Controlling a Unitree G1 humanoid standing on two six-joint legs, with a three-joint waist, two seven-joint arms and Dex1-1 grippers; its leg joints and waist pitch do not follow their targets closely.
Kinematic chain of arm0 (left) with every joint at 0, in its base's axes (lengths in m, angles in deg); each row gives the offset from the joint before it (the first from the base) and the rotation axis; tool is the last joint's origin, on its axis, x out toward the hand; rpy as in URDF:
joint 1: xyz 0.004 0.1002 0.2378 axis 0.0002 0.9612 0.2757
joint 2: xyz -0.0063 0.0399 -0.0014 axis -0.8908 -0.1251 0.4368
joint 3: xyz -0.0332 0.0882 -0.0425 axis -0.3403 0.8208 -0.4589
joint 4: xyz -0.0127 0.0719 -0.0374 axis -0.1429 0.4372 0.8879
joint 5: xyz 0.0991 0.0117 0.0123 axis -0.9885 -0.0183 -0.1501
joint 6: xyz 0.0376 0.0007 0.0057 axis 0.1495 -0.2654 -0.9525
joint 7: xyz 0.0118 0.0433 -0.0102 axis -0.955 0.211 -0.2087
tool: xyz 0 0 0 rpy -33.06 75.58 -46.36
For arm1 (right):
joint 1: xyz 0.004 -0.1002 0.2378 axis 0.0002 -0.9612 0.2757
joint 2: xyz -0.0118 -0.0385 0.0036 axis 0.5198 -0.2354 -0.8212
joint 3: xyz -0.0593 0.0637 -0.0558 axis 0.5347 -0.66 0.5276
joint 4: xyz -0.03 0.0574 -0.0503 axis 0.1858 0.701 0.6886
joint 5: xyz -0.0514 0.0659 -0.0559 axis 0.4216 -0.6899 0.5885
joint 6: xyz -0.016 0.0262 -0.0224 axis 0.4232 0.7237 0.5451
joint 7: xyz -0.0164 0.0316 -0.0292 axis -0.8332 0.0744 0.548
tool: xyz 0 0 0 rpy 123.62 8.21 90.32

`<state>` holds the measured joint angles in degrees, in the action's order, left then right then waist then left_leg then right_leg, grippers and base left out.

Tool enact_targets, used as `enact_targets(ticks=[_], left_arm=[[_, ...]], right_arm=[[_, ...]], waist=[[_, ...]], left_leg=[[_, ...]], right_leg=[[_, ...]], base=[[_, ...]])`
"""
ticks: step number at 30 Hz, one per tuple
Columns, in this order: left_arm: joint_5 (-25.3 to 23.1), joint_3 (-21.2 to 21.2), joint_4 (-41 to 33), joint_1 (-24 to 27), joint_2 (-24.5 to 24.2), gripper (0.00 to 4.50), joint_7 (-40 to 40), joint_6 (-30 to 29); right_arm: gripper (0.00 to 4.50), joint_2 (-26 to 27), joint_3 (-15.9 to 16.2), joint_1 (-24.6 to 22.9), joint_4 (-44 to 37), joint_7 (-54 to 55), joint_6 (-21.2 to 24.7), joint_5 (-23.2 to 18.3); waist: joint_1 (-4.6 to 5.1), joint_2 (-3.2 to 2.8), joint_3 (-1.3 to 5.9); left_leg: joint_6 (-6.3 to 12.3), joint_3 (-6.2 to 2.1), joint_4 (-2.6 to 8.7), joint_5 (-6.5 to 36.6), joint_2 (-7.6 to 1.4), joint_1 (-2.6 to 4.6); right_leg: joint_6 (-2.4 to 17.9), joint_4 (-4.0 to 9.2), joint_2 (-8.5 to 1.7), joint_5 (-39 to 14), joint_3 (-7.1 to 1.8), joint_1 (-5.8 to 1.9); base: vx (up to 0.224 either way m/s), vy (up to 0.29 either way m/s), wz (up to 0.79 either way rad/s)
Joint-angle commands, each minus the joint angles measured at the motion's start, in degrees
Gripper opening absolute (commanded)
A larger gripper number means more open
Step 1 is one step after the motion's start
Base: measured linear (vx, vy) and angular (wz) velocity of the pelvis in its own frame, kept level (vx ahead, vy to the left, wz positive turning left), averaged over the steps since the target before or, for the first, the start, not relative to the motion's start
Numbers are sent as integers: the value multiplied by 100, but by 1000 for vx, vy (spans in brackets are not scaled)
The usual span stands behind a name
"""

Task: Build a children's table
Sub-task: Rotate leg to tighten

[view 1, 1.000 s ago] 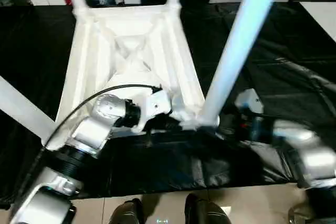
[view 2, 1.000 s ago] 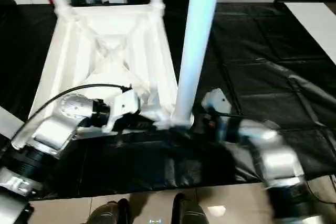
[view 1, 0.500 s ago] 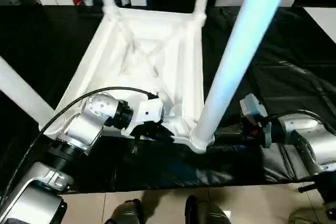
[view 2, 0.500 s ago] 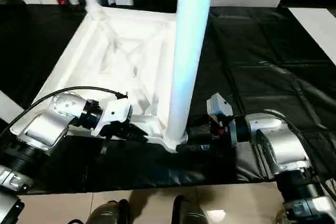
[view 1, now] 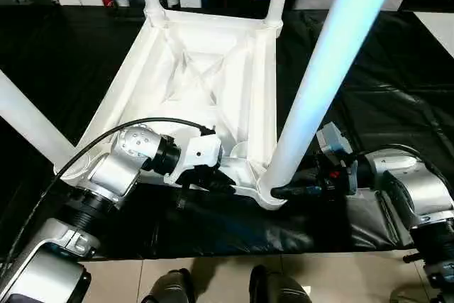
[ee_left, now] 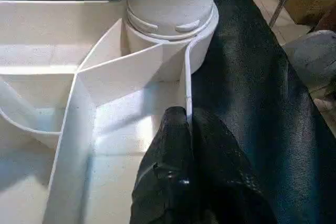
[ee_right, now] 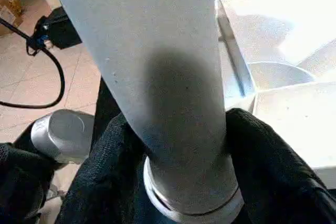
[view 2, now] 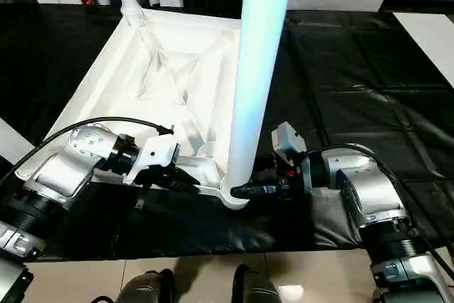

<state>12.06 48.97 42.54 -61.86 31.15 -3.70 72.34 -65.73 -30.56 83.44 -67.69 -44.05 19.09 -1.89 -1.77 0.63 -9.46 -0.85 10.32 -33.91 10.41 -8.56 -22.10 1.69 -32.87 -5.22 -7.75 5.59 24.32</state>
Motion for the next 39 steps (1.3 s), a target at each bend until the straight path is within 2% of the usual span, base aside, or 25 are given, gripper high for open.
enact_targets(ticks=[1, 6, 13, 17, 18, 19, 20, 21, 22, 23, 24, 26, 27, 28, 29, 30, 33, 34, 37, 39], left_arm=[[4, 195, 28, -77, 38, 0, 202, 49], [-3, 184, 107, -133, 53, 0, 181, 70], [8, 140, 72, -116, 54, 0, 105, -68], [14, 68, -10, -73, 105, 0, -115, -360], [20, 40, -42, -57, 148, 0, -219, -456], [5, 7, -83, -42, 213, 0, -395, -621], [-23, -15, -135, -20, 278, 0, -568, -767], [-71, -54, -267, 28, 430, 0, -905, -1033], [-91, -67, -320, 47, 488, 0, -1034, -1133], [-117, -143, -403, 62, 689, 0, -1400, -1352], [-127, -206, -473, 63, 875, 0, -1704, -1541], [-142, -297, -552, 41, 1185, 0, -2165, -1810], [-154, -327, -574, 18, 1338, 0, -2366, -1927], [-157, -333, -582, 11, 1383, 0, -2420, -1961], [-189, -369, -608, -34, 1619, 0, -2736, -2116], [-243, -399, -614, -70, 1769, 0, -2974, -2205], [-392, -435, -583, -125, 2001, 0, -3394, -2229], [-444, -455, -597, -133, 2111, 0, -3547, -2263], [-503, -412, -688, -96, 2183, 0, -3571, -2330], [-567, -302, -808, -12, 1931, 0, -3443, -2366]], right_arm=[[216, 16, 54, -10, -127, 12, 12, -106], [207, 40, 60, -46, -244, 21, 159, -136], [206, 32, 90, -213, -423, 63, 267, -188], [206, 219, -2, -378, -679, 597, 614, -255], [206, 314, -36, -430, -736, 791, 596, -231], [206, 433, -66, -487, -820, 1060, 642, -189], [206, 562, -81, -531, -890, 1386, 688, -87], [206, 848, -118, -584, -997, 2038, 785, 115], [206, 959, -132, -601, -1037, 2291, 829, 196], [206, 1235, -206, -613, -1112, 2834, 978, 307], [204, 1476, -273, -625, -1206, 3250, 1134, 346], [202, 1858, -359, -637, -1378, 3899, 1390, 422], [202, 2051, -379, -634, -1456, 4219, 1506, 492], [202, 2109, -382, -632, -1479, 4309, 1537, 511], [201, 2422, -398, -613, -1581, 4779, 1675, 612], [201, 2625, -415, -585, -1625, 5099, 1746, 675], [201, 3038, -550, -466, -1580, 5696, 1832, 731], [256, 3241, -629, -421, -1580, 5955, 1834, 743], [277, 3406, -651, -429, -1627, 6163, 1747, 774], [291, 3191, -624, -609, -1767, 6029, 1692, 828]], waist=[[41, 68, 442], [46, 72, 418], [37, 45, 416], [35, 58, 402], [49, 56, 389], [52, 50, 378], [66, 29, 357], [71, 36, 355], [77, 11, 326], [136, 15, 317], [167, 10, 308], [306, 22, 299], [335, 13, 291], [385, 20, 293], [395, 3, 297], [452, 5, 283], [492, -5, 280], [497, -15, 277], [494, -21, 315], [484, -2, 353]], left_leg=[[544, -161, 421, 1104, -495, 120], [483, -176, 432, 1206, -492, 113], [459, -173, 447, 1221, -511, 124], [432, -181, 463, 1224, -509, 112], [401, -190, 470, 1309, -500, 110], [320, -189, 476, 1419, -515, 138], [239, -202, 492, 1554, -513, 134], [208, -218, 495, 1617, -504, 129], [70, -231, 518, 1784, -516, 146], [-44, -266, 512, 1989, -485, 132], [-67, -284, 513, 2088, -468, 120], [-137, -338, 498, 2367, -441, 126], [-137, -342, 504, 2407, -445, 122], [-113, -359, 520, 2437, -435, 79], [-116, -363, 514, 2471, -433, 95], [-98, -347, 504, 2546, -418, 146], [-39, -342, 492, 2526, -392, 143], [-32, -342, 499, 2510, -400, 147], [41, -327, 562, 2200, -439, 101], [129, -286, 567, 1922, -456, 88]], right_leg=[[1286, 401, -460, -2232, -394, -310], [1214, 427, -465, -2477, -392, -306], [1305, 409, -467, -2267, -405, -301], [1275, 412, -474, -2346, -412, -306], [1238, 437, -474, -2499, -403, -295], [1200, 458, -484, -2648, -416, -273], [1164, 474, -478, -2791, -414, -267], [1130, 484, -484, -2904, -400, -275], [1032, 507, -483, -3149, -403, -240], [909, 517, -496, -3491, -375, -255], [844, 550, -500, -3677, -352, -254], [572, 636, -505, -4120, -292, -238], [542, 648, -501, -4133, -284, -233], [478, 662, -495, -4122, -256, -256], [454, 672, -497, -4129, -250, -240], [442, 720, -490, -4130, -255, -171], [358, 744, -487, -4239, -246, -167], [356, 748, -489, -4202, -253, -162], [502, 689, -486, -3466, -298, -214], [713, 620, -479, -2844, -351, -239]], base=[[0, 0, 0], [0, 0, 0], [0, 0, 0], [0, 0, 0], [0, 0, 0], [0, 0, 0], [0, 0, 0], [0, 0, 0], [0, 0, 0], [0, 0, 0], [0, 0, 0], [0, 0, 0], [0, 0, 0], [0, 0, 0], [0, 0, 0], [0, 0, 0], [0, 0, 0], [0, 0, 0], [0, 0, 0], [0, 0, 0]])
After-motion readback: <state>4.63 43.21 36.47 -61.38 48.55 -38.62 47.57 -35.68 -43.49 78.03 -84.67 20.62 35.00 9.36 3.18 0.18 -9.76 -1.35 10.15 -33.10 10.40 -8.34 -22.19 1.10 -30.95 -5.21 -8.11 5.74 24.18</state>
